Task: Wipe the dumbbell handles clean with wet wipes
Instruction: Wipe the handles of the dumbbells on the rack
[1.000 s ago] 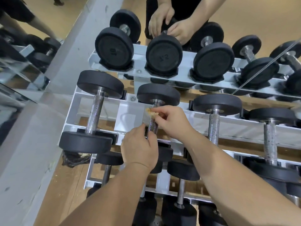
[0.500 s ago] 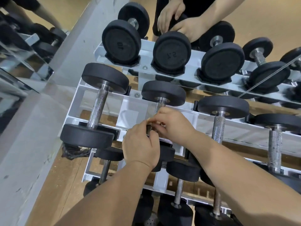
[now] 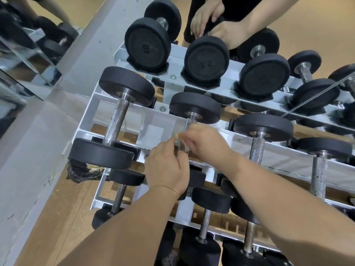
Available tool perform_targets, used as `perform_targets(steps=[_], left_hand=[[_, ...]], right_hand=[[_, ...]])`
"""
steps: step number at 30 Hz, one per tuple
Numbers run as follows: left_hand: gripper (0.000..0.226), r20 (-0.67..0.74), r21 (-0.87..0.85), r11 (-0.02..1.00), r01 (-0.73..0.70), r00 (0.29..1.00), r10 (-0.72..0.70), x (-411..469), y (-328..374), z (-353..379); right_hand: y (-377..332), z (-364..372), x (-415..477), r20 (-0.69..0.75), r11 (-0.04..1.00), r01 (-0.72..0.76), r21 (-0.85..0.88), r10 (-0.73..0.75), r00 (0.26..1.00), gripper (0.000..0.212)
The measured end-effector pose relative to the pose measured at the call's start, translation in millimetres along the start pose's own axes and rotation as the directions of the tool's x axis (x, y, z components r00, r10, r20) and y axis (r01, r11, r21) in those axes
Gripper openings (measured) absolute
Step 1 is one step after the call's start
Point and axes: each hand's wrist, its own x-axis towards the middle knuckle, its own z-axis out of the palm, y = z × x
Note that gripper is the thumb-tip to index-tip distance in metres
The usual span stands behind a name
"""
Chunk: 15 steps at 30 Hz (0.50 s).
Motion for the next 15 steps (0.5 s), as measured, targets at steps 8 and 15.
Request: perform_targets(steps=[8,15], left_hand=[[0.056,0.029,-0.033,0.999,0.039,0.999,-0.038,-1.0,-0.6,0.7],[0.074,0.001,-0.029,0.999,0.019,1.000,-0.019,-1.3,1.8,0.3]], right_hand=[[-16.9,8.9,-26.1,-0.074,0.981,-0.111,0.160,0.124,0.989,0.022],[8.8,2.5,10.9,-0.193,0.975,-0.224,0.005,0.220,0.956,0.018]])
